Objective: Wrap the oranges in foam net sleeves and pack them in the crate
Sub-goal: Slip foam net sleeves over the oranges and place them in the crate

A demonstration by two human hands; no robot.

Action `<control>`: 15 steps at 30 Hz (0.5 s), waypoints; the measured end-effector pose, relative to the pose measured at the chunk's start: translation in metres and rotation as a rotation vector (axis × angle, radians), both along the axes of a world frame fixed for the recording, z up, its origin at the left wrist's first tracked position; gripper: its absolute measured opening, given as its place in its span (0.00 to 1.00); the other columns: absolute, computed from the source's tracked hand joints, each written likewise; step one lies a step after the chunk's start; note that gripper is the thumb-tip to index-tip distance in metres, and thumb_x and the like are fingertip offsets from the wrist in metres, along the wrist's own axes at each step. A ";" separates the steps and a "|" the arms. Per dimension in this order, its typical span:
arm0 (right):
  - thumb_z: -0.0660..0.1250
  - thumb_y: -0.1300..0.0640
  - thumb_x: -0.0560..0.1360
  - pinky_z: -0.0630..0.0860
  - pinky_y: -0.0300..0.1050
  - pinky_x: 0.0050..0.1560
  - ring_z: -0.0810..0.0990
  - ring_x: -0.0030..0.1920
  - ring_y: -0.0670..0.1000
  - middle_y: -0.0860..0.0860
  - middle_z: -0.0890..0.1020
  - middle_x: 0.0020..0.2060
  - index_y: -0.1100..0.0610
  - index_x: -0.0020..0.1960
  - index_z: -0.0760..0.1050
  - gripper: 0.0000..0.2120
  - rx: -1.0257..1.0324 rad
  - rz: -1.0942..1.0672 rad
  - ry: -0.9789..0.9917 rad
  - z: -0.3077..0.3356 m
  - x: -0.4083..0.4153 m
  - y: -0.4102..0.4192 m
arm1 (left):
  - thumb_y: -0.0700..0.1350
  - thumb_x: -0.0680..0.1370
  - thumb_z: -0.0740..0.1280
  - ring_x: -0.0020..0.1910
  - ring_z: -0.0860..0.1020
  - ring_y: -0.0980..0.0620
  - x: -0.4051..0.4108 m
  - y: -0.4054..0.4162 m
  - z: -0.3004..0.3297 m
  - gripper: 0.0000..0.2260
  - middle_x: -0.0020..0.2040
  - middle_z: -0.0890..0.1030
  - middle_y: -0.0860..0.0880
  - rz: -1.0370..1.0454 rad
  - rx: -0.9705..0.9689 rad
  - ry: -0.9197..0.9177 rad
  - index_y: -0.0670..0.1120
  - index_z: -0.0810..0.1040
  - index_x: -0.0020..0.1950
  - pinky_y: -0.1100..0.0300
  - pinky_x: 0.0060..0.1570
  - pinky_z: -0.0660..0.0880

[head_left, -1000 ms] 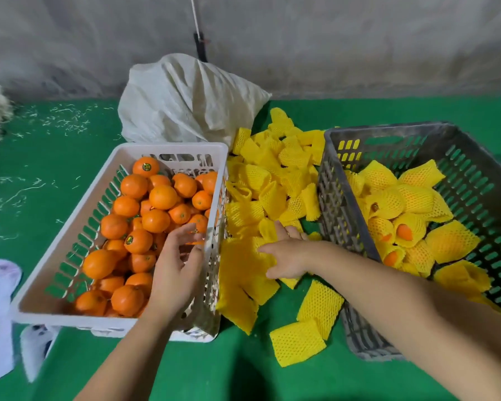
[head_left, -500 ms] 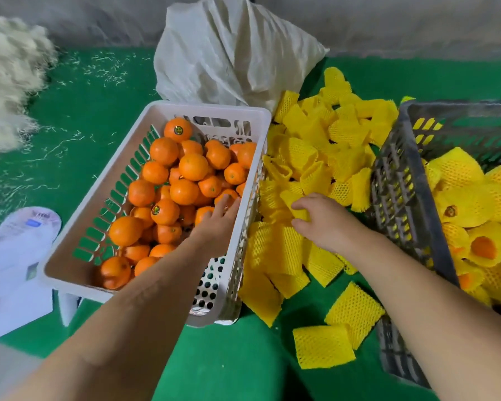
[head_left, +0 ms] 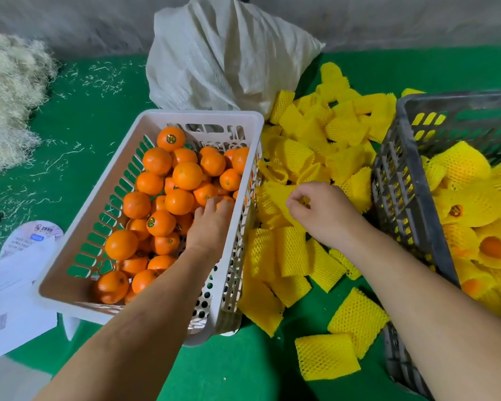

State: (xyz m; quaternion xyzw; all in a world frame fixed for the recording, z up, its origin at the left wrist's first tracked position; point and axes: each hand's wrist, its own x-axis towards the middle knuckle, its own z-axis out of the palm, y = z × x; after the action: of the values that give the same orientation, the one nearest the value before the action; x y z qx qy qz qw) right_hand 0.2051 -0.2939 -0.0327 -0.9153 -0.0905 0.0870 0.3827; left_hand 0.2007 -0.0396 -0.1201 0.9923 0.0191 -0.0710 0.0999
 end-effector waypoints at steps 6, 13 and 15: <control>0.68 0.43 0.79 0.82 0.62 0.45 0.86 0.38 0.55 0.53 0.82 0.41 0.51 0.46 0.67 0.14 0.386 -0.189 0.064 0.013 -0.010 0.001 | 0.56 0.78 0.76 0.52 0.80 0.63 -0.042 -0.007 0.072 0.23 0.55 0.76 0.63 0.391 -0.836 -0.299 0.58 0.69 0.67 0.69 0.40 0.74; 0.76 0.50 0.72 0.82 0.47 0.51 0.83 0.48 0.41 0.40 0.79 0.55 0.42 0.56 0.77 0.14 0.548 -0.240 0.168 0.030 -0.055 0.016 | 0.60 0.72 0.74 0.47 0.86 0.47 -0.110 -0.049 0.096 0.28 0.54 0.86 0.49 0.335 -1.434 -0.180 0.61 0.75 0.72 0.64 0.45 0.82; 0.72 0.50 0.67 0.80 0.41 0.45 0.83 0.47 0.39 0.37 0.83 0.48 0.42 0.54 0.80 0.15 0.594 -0.260 0.189 0.034 -0.079 0.028 | 0.58 0.72 0.72 0.46 0.84 0.44 -0.122 -0.053 0.091 0.26 0.57 0.84 0.41 0.279 -1.496 -0.122 0.61 0.77 0.70 0.58 0.48 0.82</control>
State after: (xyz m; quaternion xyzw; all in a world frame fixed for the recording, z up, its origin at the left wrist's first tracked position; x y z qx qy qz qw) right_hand 0.1264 -0.2656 0.0014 -0.7556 0.0413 0.0916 0.6473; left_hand 0.0788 -0.0923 -0.0293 0.6507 0.0854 0.0030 0.7545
